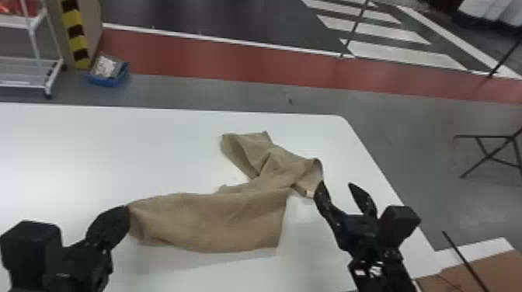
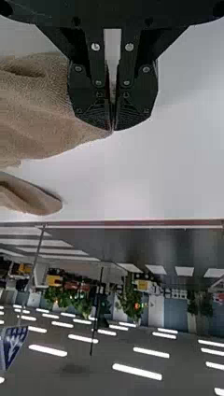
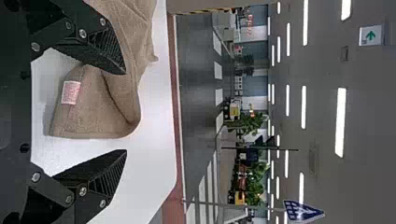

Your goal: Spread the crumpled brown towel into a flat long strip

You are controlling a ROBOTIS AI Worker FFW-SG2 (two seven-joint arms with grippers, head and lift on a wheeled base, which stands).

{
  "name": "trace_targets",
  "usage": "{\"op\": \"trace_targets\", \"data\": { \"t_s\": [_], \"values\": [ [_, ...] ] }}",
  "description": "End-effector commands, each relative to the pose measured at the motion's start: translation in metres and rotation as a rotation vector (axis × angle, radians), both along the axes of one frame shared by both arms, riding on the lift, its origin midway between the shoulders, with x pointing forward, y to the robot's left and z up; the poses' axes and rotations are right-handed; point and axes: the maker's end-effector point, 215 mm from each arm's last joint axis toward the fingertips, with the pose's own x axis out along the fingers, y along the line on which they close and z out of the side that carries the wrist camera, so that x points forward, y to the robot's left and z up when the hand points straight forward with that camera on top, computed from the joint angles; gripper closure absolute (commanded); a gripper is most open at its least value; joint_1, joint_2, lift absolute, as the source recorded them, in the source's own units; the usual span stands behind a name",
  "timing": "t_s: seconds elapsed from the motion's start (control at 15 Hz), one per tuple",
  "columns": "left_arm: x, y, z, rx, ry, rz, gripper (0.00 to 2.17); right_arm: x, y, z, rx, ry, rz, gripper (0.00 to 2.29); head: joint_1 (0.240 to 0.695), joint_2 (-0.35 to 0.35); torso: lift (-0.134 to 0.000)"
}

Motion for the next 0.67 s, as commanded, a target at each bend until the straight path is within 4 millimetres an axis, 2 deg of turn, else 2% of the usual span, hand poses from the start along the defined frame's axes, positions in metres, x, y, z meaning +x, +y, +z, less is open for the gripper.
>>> {"op": "trace_targets", "data": {
  "t_s": [0.0,0.13,0.27,0.4,0.6],
  "values": [
    [0.005,0.003,0.032,-0.038,-0.092,0.023,1.42,0.003,0.001,0.011,-0.01,-0.036,0.003,0.34,0.695,-0.307,-0.124],
    [0.006,0.013,0.064,-0.067,-0.178,0.071,1.42,0.005,-0.003,0.017,-0.059,-0.057,0.012,0.34,0.695,-0.299,-0.124],
    [0.002,0.032,0.096,-0.109,-0.26,0.105,1.42,0.006,-0.019,0.017,-0.094,-0.052,-0.006,0.34,0.695,-0.29,-0.124],
    [0.001,0.044,0.105,-0.105,-0.282,0.132,1.42,0.009,-0.039,0.015,-0.124,-0.042,-0.036,0.34,0.695,-0.287,-0.124],
    [0.0,0.046,0.107,-0.109,-0.292,0.144,1.42,0.02,-0.061,0.01,-0.158,-0.049,-0.028,0.34,0.695,-0.296,-0.124]
  ]
}}
